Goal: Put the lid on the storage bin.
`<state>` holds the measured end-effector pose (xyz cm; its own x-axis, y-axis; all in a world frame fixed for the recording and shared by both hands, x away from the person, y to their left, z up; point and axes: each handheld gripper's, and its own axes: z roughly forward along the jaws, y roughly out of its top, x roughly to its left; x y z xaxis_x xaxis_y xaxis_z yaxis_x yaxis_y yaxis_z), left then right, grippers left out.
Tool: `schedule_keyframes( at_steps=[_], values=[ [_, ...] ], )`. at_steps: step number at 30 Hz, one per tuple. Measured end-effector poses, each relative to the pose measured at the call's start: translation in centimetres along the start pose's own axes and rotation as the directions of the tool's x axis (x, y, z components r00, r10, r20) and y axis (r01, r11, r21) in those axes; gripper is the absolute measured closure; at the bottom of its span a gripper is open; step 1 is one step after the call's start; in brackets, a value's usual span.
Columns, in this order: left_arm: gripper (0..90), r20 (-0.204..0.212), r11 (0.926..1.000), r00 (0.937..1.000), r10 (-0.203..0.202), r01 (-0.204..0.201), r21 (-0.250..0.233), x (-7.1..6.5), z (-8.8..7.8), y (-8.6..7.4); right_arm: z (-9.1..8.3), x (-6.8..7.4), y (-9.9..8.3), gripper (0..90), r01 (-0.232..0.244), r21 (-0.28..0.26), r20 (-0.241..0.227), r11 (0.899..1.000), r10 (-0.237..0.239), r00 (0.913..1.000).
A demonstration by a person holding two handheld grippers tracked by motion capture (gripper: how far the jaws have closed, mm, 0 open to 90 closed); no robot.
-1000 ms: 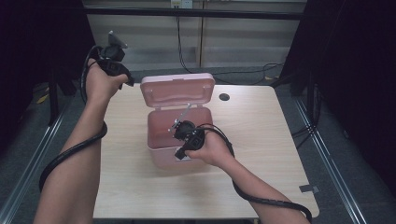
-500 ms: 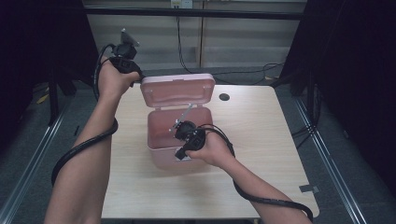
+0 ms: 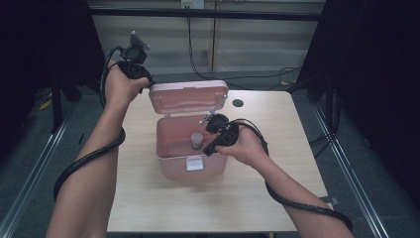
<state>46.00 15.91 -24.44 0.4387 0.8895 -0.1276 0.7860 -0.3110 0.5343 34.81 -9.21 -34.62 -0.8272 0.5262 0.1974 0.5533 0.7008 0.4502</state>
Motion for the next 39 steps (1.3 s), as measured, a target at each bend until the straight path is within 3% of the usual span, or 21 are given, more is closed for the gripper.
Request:
schedule_keyframes(
  at_steps=[5,11,39],
  values=[
    [90.0,0.008,0.9999,1.0000,0.002,-0.002,0.013,-0.2,0.2,-0.2,-1.1,-1.6,-0.4,90.0,-0.029,-0.019,0.017,0.999,0.029,0.9994],
    [90.0,0.011,0.9999,0.9999,-0.006,0.006,0.012,-0.3,0.4,-0.4,-1.7,-2.5,-0.5,90.0,-0.046,-0.034,0.036,0.998,0.047,0.9983],
    [90.0,0.029,0.9996,0.9995,-0.009,0.008,0.026,0.0,0.8,-1.4,-3.3,-4.0,0.3,90.0,-0.081,-0.077,0.066,0.994,0.086,0.9941]
  ],
)
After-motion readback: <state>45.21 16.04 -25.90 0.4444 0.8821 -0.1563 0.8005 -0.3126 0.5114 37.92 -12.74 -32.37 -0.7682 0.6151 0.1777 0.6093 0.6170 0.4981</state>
